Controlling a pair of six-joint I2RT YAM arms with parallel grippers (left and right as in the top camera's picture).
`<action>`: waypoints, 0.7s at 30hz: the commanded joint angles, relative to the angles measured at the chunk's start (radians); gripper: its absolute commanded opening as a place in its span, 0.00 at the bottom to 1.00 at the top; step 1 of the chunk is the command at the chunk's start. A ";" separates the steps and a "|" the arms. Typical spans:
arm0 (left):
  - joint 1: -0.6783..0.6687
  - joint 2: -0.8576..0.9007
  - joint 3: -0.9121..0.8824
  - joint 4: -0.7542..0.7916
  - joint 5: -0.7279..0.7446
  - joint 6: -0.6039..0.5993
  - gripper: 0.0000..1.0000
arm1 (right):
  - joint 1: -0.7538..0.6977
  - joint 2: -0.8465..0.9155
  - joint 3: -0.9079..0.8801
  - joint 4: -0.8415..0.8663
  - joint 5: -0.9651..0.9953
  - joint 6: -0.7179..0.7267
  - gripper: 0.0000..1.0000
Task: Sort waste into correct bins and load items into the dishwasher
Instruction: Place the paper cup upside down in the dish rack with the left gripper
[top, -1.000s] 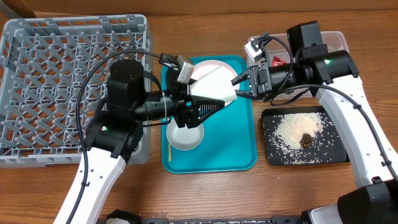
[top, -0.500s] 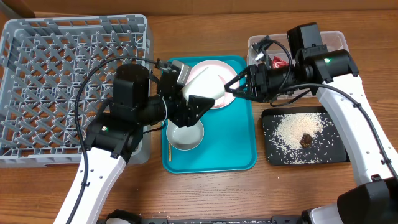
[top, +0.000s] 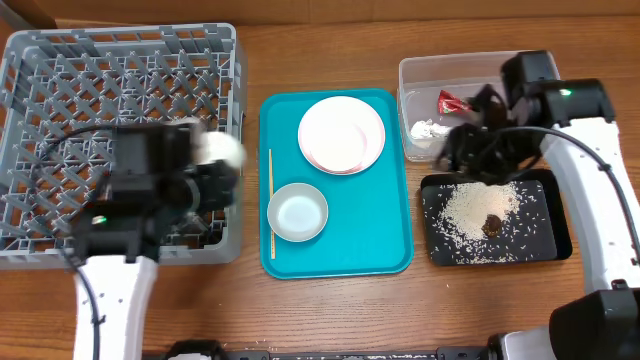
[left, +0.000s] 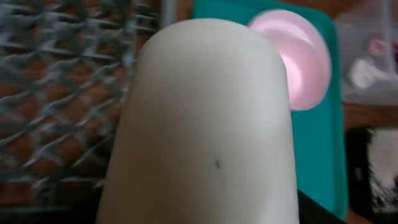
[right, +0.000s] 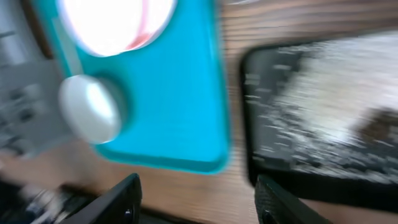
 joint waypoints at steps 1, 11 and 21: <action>0.116 -0.019 0.050 -0.031 -0.131 0.019 0.04 | -0.051 -0.042 0.009 -0.019 0.153 -0.008 0.61; 0.360 0.125 0.049 -0.056 -0.145 0.016 0.06 | -0.098 -0.042 0.009 -0.021 0.116 -0.008 0.61; 0.362 0.350 0.049 -0.033 -0.129 0.016 0.08 | -0.098 -0.042 0.009 -0.025 0.115 -0.008 0.61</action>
